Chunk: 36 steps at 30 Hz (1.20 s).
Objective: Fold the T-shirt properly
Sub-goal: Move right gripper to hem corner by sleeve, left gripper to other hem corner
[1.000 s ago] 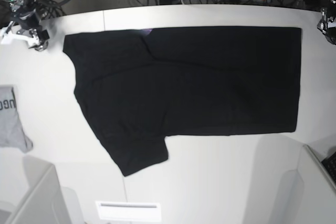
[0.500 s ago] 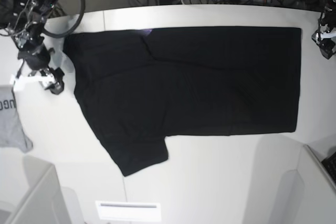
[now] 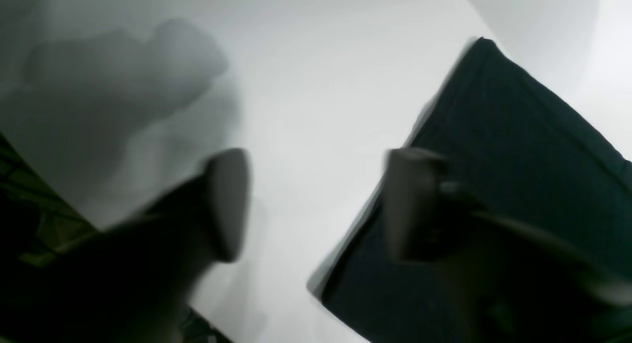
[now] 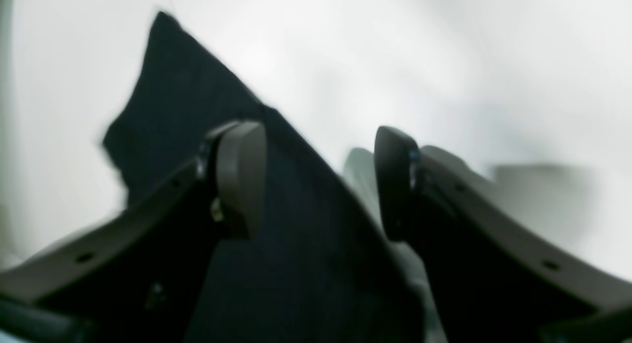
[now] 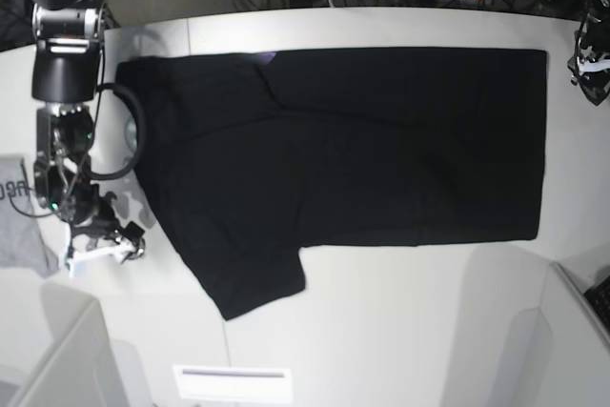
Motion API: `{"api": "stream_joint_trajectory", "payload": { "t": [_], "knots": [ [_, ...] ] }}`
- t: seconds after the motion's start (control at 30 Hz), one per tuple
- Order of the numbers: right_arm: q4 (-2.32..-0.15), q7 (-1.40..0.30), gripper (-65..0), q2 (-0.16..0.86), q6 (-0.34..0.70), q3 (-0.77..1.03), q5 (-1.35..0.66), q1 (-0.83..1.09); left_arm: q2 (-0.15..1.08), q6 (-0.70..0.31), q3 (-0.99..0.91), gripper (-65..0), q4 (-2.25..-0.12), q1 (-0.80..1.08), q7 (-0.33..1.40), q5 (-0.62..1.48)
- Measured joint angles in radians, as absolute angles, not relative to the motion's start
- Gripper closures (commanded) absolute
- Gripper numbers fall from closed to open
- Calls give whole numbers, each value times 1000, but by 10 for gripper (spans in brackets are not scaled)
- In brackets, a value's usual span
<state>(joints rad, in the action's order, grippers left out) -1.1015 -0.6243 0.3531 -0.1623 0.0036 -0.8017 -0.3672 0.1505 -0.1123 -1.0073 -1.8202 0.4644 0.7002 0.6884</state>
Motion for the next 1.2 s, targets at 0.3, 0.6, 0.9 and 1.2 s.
{"api": "stream_joint_trajectory", "payload": {
  "t": [0.3,0.6,0.9,1.2],
  "knots": [
    [-565,-358,-335,321,31,-328,-804,-664,155,-111,-1148,0,-1821,465,699,688],
    [-387,-343,-407,248,98,-407,-804,-801,172,-112,-1155,0,-1820,471,698,689],
    [-210,-211,-411,171,104,-443,-804,-826,172,-112,-1155,0,-1818,472,697,689],
    [-207,-193,-405,170,105,-451,-804,-816,172,-112,-1156,0,-1818,472,697,689]
  ]
}}
